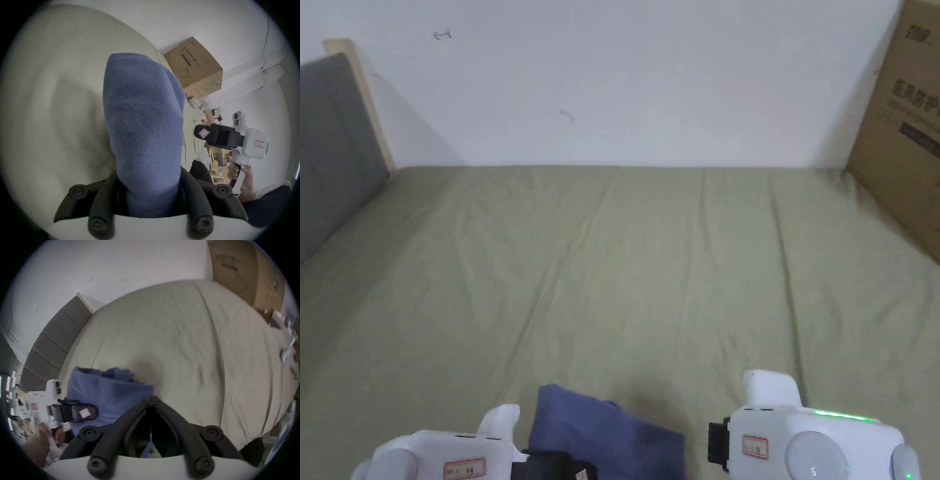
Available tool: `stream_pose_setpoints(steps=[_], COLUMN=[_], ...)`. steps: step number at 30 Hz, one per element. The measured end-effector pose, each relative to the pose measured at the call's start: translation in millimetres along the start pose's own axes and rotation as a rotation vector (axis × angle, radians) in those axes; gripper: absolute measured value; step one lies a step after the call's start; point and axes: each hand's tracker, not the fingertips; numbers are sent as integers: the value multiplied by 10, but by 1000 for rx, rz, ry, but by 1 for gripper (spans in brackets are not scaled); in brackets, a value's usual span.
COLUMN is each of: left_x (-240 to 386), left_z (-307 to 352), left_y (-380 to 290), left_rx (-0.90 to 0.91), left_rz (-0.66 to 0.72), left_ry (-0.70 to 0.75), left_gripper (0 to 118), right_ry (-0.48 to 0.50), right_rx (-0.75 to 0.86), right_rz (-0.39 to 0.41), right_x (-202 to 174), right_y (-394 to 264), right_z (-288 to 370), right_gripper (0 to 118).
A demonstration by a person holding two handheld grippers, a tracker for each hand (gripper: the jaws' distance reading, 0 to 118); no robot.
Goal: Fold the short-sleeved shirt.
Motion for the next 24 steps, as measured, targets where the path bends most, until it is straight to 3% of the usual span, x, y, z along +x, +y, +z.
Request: stream_pose_setpoints(steps=[2,5,9,15,19,20,22,24], left_x=[-217,-596,-1074,-1563,-1695,-1722,-1680,-1687], left_z=[385,953,1605,2165,2287,2284,2258,2219], left_y=[71,167,323,613,856,915,965,1032], left_rx=[41,79,81,24,-58,-82,-130,-156], left_rz=[18,70,83,16,-75,-105,-185,-267], left_ry=[56,124,228,372,523,578,696,822], left_gripper=[22,22,22,23,24,29,56,74], right_ry=[-85,22,40,99,97,104,105,100], right_rx=[33,38,20,8,-9,-22,-35,-44], right_rz=[2,52,99,163,178,173,170,187], right_x=[-405,-937,-1586,-2220,-2387,-2403,-2422,-2428], right_y=[33,36,-7,4,-4,-9,-40,-78], right_z=[-97,-272,-467,-675,-791,-819,-854,-884], right_gripper=[0,0,0,0,0,0,0,0])
